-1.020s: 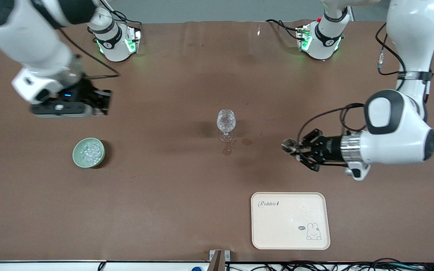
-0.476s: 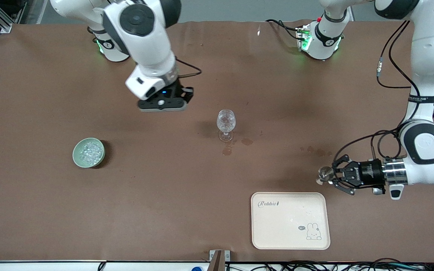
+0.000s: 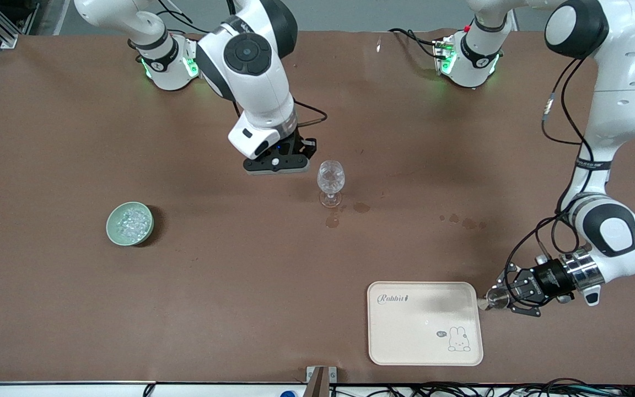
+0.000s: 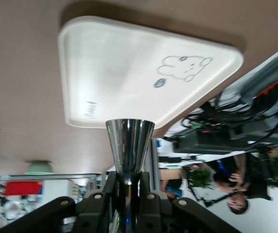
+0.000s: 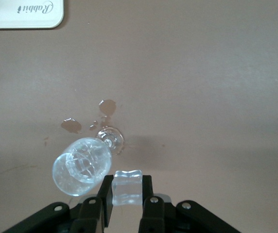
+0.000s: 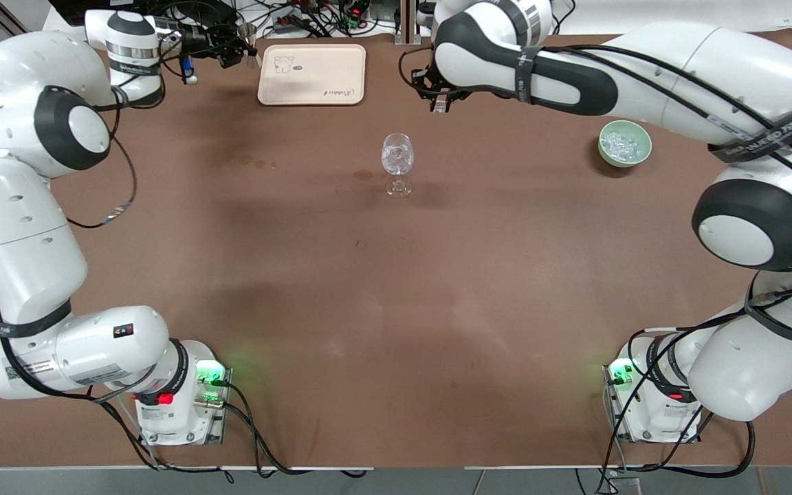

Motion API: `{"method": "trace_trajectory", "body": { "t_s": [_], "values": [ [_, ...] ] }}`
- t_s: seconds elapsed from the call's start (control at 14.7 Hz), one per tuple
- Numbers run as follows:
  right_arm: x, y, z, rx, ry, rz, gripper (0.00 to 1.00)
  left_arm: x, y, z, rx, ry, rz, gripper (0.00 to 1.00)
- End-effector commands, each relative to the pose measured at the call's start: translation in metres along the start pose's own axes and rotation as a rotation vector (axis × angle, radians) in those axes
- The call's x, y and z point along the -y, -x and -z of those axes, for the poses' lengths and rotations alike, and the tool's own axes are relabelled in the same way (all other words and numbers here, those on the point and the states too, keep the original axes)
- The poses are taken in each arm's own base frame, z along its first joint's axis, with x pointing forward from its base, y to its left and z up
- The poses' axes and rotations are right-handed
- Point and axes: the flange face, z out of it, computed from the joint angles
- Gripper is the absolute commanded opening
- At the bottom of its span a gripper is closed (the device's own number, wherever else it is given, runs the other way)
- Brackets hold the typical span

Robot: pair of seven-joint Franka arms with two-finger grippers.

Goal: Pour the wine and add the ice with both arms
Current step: 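Bring the ice over the glass with the right gripper while the left gripper withdraws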

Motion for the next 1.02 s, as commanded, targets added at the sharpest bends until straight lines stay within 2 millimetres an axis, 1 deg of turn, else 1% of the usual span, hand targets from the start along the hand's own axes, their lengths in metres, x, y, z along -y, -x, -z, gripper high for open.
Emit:
{"method": "trace_trajectory", "body": {
  "t_s": [0.0, 0.07, 0.14, 0.2, 0.34, 0.41, 0.54, 0.68, 0.75, 0.88, 0.95],
  "values": [
    [0.026, -0.014, -0.008, -0.035, -0.036, -0.021, 0.04, -0.014, -0.024, -0.017, 0.068, 0.083, 0.064, 0.01],
    [0.035, -0.020, -0.016, -0.054, -0.054, -0.031, 0.04, -0.009, -0.025, -0.033, 0.078, 0.090, 0.081, 0.01],
    [0.047, -0.018, -0.027, -0.059, -0.062, -0.026, 0.04, -0.007, -0.028, -0.040, 0.072, 0.103, 0.087, 0.01],
    [0.056, -0.012, -0.033, -0.057, -0.060, -0.031, 0.04, -0.004, -0.031, -0.048, 0.067, 0.101, 0.090, 0.01],
    [0.068, 0.000, -0.038, -0.052, -0.055, -0.030, 0.04, 0.003, -0.040, -0.062, 0.082, 0.098, 0.116, 0.01],
    [0.075, 0.008, -0.040, -0.050, -0.051, -0.013, 0.04, 0.006, -0.046, -0.066, 0.090, 0.100, 0.122, 0.01],
    [0.077, 0.011, -0.041, -0.047, -0.046, -0.006, 0.05, 0.011, -0.056, -0.074, 0.105, 0.102, 0.138, 0.01],
    [0.081, 0.015, -0.044, -0.037, -0.041, 0.000, 0.05, 0.017, -0.056, -0.088, 0.124, 0.100, 0.137, 0.01],
    [0.086, 0.022, -0.047, -0.032, -0.038, 0.012, 0.06, 0.020, -0.056, -0.093, 0.130, 0.098, 0.132, 0.01],
    [0.082, 0.026, -0.052, 0.000, 0.000, 0.016, 0.08, 0.023, -0.058, -0.098, 0.128, 0.094, 0.106, 0.01],
    [0.081, 0.025, -0.051, -0.002, 0.000, 0.015, 0.08, 0.024, -0.059, -0.097, 0.125, 0.095, 0.087, 0.01]
  ]
}}
